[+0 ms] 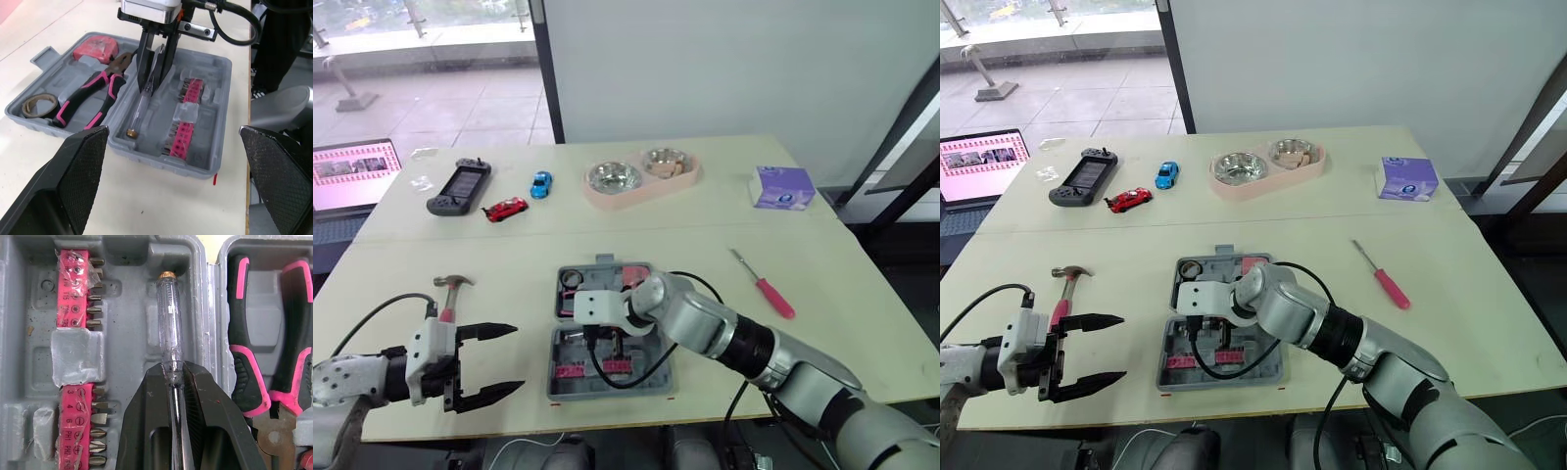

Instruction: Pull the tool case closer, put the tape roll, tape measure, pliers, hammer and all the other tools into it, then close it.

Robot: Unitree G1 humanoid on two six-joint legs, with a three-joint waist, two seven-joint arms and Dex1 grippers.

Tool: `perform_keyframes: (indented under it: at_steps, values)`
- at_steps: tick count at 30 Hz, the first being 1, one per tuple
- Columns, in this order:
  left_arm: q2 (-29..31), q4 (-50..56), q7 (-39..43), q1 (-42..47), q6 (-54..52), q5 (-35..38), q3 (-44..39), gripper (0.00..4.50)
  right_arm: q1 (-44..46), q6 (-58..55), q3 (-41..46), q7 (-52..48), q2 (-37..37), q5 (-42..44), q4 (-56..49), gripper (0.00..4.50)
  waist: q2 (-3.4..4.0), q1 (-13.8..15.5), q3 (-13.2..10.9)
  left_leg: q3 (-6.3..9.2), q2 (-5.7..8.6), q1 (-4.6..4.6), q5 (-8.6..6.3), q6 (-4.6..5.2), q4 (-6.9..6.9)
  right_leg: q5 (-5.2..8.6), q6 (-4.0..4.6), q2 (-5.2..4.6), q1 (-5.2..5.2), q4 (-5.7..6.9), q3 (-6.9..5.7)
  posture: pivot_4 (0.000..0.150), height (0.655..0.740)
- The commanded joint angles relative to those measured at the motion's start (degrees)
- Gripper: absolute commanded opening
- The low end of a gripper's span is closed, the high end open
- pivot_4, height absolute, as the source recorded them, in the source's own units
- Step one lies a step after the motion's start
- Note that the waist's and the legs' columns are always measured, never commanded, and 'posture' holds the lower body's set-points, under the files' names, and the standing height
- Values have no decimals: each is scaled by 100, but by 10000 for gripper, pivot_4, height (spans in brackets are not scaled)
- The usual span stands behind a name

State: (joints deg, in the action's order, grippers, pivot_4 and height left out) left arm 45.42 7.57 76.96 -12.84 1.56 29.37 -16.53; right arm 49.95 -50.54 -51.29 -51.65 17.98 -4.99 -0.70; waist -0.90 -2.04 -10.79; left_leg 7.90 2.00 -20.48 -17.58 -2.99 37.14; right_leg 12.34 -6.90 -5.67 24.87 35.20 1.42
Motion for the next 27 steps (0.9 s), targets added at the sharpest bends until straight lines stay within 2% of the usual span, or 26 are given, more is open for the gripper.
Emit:
perform_keyframes:
  at_steps: [1,16,19,20,24,27]
  values:
    - [5,203,-71,-42,-14,127,-132,45000,5,113,99,47,-153,-91,20,793,0,-32,0,0,0,0,0,0,0,0,0,0,0,0,0,1500,7360]
    - [39,288,-155,-118,-112,153,-154,45000,-51,184,203,72,-328,-129,69,793,1,-60,0,0,-1,2,0,0,0,-2,2,1,2,2,0,1500,7360]
    - [42,318,-181,-136,-140,160,-146,45000,-27,320,307,77,-341,-101,34,12833,1,-61,0,0,-1,2,0,0,0,-2,3,1,2,2,0,1500,7360]
    - [41,336,-198,-138,-174,178,-141,45000,-7,331,386,80,-355,-72,-1,18916,2,-61,-1,0,-1,2,0,-1,-1,-2,3,1,3,2,0,1500,7360]
    - [49,369,-217,-152,-238,198,-132,45000,19,291,588,29,-347,-23,-126,36491,1,-48,0,1,-1,0,1,-2,0,-3,3,1,2,2,0,1500,7360]
    - [56,390,-225,-173,-281,202,-128,45000,-19,208,759,-21,-274,33,-321,36491,1,-47,0,1,-1,-1,1,-2,0,-3,3,1,2,1,0,1500,7360]
